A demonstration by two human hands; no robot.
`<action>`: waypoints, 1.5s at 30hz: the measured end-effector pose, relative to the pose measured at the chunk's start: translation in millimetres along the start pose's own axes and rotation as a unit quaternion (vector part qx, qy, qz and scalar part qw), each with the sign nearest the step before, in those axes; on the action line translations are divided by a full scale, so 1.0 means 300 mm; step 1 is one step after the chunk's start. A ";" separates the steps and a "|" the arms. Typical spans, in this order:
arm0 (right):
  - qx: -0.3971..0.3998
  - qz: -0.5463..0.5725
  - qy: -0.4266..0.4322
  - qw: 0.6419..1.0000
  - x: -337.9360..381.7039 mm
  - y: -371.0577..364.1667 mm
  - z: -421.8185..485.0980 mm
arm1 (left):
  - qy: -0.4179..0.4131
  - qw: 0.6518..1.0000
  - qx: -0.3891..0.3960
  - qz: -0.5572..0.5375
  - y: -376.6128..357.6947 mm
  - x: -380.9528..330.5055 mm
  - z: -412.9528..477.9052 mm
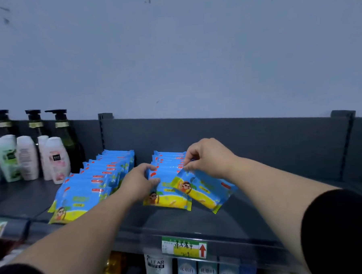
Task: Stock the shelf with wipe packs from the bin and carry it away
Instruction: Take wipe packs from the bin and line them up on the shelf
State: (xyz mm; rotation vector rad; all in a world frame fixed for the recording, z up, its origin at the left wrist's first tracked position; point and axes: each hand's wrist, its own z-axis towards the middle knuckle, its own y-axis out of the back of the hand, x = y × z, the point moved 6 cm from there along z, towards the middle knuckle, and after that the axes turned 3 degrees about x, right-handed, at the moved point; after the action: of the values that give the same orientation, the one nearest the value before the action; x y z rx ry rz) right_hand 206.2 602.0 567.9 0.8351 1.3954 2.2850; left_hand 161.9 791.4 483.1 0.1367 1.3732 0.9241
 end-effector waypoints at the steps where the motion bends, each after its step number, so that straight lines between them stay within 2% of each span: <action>1: 0.011 0.002 0.009 1.000 0.001 -0.016 0.025 | 0.002 1.000 -0.010 0.014 -0.002 0.004 0.009; 5: 0.035 0.024 0.029 0.999 0.004 -0.085 0.112 | 0.003 0.994 -0.049 0.098 -0.002 0.013 0.030; 8: 0.039 0.035 0.031 0.998 0.000 -0.141 0.169 | 0.011 0.992 -0.054 0.113 -0.003 0.026 0.047; 11: 0.031 0.032 0.021 0.999 -0.004 -0.185 0.222 | 0.016 0.996 -0.035 0.075 -0.014 0.054 0.075; 17: 0.017 0.044 -0.002 0.999 0.008 -0.267 0.304 | 0.021 0.996 -0.022 -0.080 -0.011 0.093 0.087; 20: 0.020 0.082 -0.030 0.996 -0.003 -0.297 0.320 | -0.010 0.999 0.026 -0.026 -0.028 0.102 0.062; 23: 0.050 0.147 -0.052 0.987 -0.015 -0.302 0.304 | -0.025 0.999 0.028 0.027 -0.045 0.122 0.066; 26: 0.069 0.084 -0.088 0.990 -0.065 -0.264 0.252 | -0.025 0.999 0.038 0.023 -0.050 0.121 0.080; 29: 0.133 -0.018 -0.145 0.980 -0.138 -0.253 0.172 | -0.030 0.997 0.056 0.034 -0.049 0.117 0.093; 31: 0.167 -0.036 -0.190 0.967 -0.173 -0.264 0.118 | -0.050 0.995 0.071 0.040 -0.049 0.096 0.095; 33: 0.179 -0.007 -0.215 0.960 -0.174 -0.283 0.081 | -0.076 0.991 0.092 0.054 -0.055 0.070 0.088; 35: 0.163 0.011 -0.215 0.963 -0.150 -0.291 0.072 | -0.080 0.988 0.115 0.069 -0.057 0.061 0.078; 39: 0.114 -0.026 -0.199 0.973 -0.105 -0.319 0.090 | -0.067 0.985 0.135 0.085 -0.039 0.076 0.068; 45: 0.078 -0.027 -0.212 0.974 -0.055 -0.373 0.083 | -0.072 0.968 0.145 0.193 -0.036 0.099 0.041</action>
State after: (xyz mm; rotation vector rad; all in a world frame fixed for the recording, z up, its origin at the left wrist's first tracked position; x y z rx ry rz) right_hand 232.8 661.8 472.4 1.2299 1.3845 1.8291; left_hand 175.3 808.1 456.7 0.7024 1.3623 1.0043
